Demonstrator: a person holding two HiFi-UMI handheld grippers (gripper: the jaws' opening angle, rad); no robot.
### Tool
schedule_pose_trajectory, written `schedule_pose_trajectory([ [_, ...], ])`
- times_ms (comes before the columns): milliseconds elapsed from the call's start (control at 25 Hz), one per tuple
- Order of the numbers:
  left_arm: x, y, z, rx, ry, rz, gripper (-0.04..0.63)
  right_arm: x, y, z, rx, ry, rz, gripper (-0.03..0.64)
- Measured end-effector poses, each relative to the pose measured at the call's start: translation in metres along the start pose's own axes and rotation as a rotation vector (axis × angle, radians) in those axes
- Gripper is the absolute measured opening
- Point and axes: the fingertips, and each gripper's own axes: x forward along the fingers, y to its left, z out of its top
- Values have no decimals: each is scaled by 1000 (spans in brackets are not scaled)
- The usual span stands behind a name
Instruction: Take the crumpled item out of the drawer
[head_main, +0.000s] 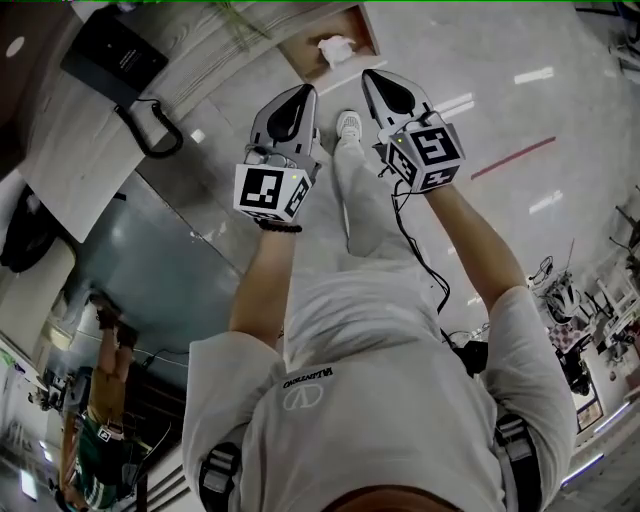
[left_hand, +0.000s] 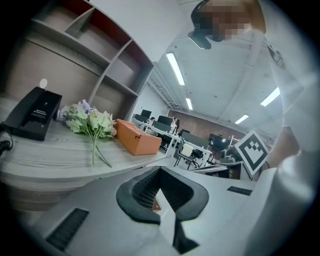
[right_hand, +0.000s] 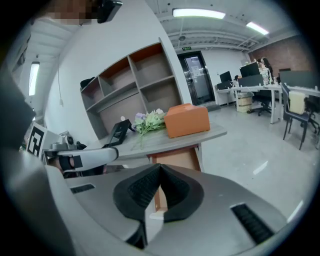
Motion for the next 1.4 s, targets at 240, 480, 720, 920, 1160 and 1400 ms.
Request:
schedule_pose_trajectory([
  [240, 21, 18, -40, 19, 36, -17, 0, 40, -18, -33, 18, 22, 5, -2],
  [480, 33, 36, -67, -13, 47, 18, 0, 73, -32, -63, 49, 77, 17, 0],
  [720, 51, 38, -86, -26, 48, 6, -2, 97, -43, -93, 11, 161, -10, 0],
  [920, 65, 36, -103, -42, 55, 1, 0, 107, -54, -102, -8, 176, -25, 0],
  [1160, 78, 30, -114, -61, 63, -12, 0, 118, -63, -116, 7, 218, 3, 78],
  [1400, 91, 29, -120, -63, 64, -18, 0, 127, -71, -123, -19, 240, -15, 78],
])
